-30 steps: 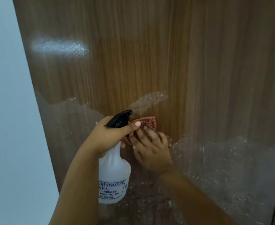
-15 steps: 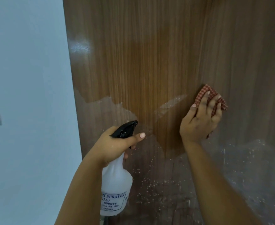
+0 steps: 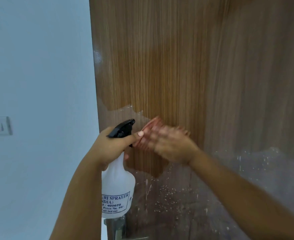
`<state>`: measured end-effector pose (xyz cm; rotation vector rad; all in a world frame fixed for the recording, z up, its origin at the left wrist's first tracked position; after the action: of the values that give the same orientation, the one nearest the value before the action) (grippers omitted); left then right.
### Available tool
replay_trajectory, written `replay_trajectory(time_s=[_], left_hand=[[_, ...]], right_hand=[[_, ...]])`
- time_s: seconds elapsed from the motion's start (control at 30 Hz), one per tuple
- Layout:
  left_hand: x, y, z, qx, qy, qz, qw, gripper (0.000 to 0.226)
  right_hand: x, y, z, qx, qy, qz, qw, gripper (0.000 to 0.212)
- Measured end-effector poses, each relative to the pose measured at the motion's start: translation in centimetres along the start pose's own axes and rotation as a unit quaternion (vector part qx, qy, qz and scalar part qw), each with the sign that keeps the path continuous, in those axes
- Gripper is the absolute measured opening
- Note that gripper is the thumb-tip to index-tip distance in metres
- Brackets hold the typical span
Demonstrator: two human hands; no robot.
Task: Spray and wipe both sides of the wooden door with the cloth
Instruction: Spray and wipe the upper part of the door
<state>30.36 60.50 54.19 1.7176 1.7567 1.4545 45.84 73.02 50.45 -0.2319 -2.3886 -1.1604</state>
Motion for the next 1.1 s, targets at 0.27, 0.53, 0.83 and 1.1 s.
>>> replay_trajectory(time_s=[0.27,0.53,0.83,1.1], left_hand=[[-2.5,-2.2,-1.1,0.013,0.014,-0.057,0.998,0.041],[-4.9,-4.1,-2.7,0.011,0.008,-0.072,0.997,0.042],[-6.6,-5.5,-6.6,0.039,0.073,-0.058,0.995,0.035],[-6.3,-4.9,-7.5,0.048,0.078,-0.046,0.995,0.044]], right_hand=[[0.3,6.4,-5.0,0.099,0.300,0.517,0.796,0.054],[2.7,-1.5,-1.0,0.026,0.106,0.124,0.986,0.058],[10.1,-2.7,-3.6,0.055,0.213,0.275,0.936,0.060],[8.6,-12.1,3.7,0.006,-0.043,-0.204,0.978,0.076]])
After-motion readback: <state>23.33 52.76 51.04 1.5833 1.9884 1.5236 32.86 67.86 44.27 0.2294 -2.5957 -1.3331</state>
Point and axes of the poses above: each hand's wrist, its own x-axis towards the middle knuckle, its own z-axis out of the palm, y = z × x, the point moved 6 cm from there along x, towards the middle knuckle, and after that the axes turned 12 degrees about x, right-handed, at the moved point
